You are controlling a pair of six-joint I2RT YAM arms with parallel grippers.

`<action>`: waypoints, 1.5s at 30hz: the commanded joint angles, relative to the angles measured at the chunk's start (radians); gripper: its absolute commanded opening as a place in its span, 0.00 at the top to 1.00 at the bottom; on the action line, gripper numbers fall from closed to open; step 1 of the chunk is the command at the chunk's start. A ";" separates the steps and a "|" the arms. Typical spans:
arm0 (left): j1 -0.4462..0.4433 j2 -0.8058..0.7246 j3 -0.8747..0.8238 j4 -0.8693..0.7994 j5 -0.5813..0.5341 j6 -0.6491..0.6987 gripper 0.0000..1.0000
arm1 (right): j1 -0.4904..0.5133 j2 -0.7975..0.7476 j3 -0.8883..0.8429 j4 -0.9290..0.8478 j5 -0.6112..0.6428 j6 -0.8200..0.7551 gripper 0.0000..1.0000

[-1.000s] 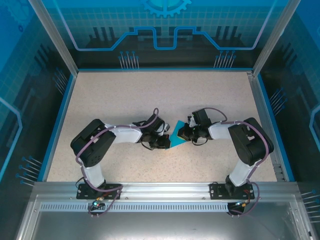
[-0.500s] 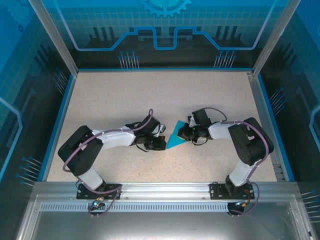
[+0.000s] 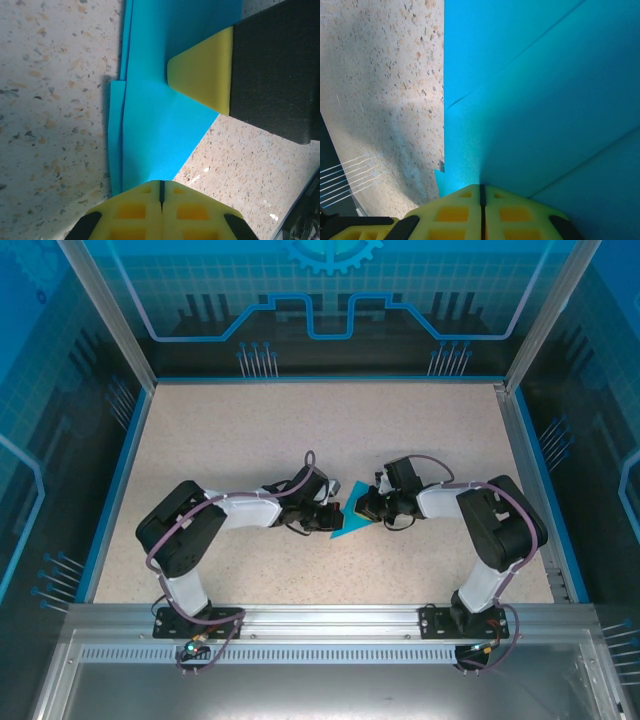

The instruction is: Fold a paper plane with a square sheet of paper (pick it up from the middle)

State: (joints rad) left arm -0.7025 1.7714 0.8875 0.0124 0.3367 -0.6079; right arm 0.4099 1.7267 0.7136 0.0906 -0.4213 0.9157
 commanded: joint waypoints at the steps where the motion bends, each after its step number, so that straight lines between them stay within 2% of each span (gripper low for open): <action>1: -0.005 0.017 -0.021 -0.029 0.007 0.007 1.00 | -0.013 -0.012 -0.003 -0.094 0.090 -0.037 0.92; 11: -0.006 0.061 -0.019 -0.094 -0.030 0.031 1.00 | 0.040 -0.130 0.023 -0.091 0.069 -0.123 0.92; 16: -0.006 0.055 -0.013 -0.103 -0.036 0.034 1.00 | 0.082 -0.119 0.007 -0.085 0.080 -0.099 0.92; 22: -0.005 0.053 -0.011 -0.105 -0.036 0.032 1.00 | 0.117 -0.067 -0.006 -0.039 0.033 -0.090 0.92; 30: -0.005 0.031 -0.002 -0.111 -0.029 0.028 1.00 | 0.121 0.007 0.002 -0.053 0.020 -0.097 0.92; 34: -0.005 -0.018 0.003 -0.071 0.021 0.010 1.00 | 0.121 0.014 -0.001 -0.063 0.043 -0.092 0.92; 38: -0.005 -0.051 -0.012 0.031 0.070 -0.018 0.95 | 0.120 0.012 -0.001 -0.060 0.043 -0.092 0.92; 45: -0.006 0.032 -0.019 0.059 0.073 -0.032 0.96 | 0.116 0.016 0.004 -0.051 0.030 -0.094 0.93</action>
State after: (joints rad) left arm -0.7025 1.7649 0.8803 0.0338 0.3817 -0.6216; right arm 0.5171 1.7081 0.7151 0.0631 -0.3950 0.8261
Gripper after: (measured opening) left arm 0.054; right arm 0.076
